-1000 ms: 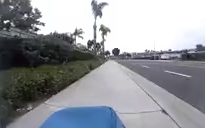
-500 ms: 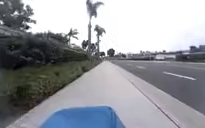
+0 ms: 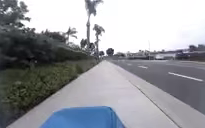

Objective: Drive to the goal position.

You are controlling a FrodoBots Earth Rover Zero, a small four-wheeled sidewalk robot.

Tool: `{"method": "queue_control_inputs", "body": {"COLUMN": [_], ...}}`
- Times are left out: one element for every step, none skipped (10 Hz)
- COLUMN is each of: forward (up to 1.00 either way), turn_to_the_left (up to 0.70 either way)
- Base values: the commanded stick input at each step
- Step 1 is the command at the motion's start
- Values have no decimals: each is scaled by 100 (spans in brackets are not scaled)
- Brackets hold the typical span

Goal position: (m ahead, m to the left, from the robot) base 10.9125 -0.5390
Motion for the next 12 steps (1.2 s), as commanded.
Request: {"method": "queue_control_inputs", "body": {"forward": [100,100,100,100,100,100,100,100,100,100,100,100], "turn_to_the_left": [0,0,0,0,0,0,0,0,0,0,0,0]}}
